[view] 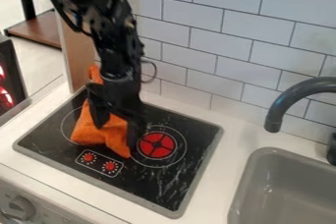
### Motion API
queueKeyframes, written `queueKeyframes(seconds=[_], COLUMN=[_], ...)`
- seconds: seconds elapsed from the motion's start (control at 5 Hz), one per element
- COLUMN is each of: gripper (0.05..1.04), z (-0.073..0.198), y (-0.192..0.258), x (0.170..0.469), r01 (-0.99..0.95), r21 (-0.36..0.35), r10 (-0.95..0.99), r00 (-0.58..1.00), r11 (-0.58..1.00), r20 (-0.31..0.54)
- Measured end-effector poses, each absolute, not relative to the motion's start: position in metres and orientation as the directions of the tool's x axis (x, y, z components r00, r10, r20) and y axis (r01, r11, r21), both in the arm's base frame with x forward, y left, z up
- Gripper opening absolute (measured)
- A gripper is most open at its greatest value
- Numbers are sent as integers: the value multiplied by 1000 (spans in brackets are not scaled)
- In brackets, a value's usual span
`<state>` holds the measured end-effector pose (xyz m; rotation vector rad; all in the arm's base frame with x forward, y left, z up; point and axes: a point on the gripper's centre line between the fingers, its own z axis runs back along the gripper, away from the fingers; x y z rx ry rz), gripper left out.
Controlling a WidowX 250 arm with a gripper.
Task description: Unfold the cloth from top left to bottom left
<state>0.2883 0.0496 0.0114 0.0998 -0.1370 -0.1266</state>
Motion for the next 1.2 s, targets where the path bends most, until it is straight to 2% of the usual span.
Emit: queueKeyframes(seconds=[0.2, 0.6, 0.8, 1.0, 1.2], gripper=[954, 364, 165, 71, 55], z=[2, -1, -1, 13, 33], y=[48, 51, 50, 52, 69], x=[293, 295, 295, 293, 287], r01=[121, 108, 110, 102, 33], r21=[120, 142, 133, 123, 97], r10=[-134, -124, -126, -119, -52], r00=[985, 986, 985, 982, 978], r11=[985, 984, 985, 987, 995], r20=[106, 109, 114, 146, 201])
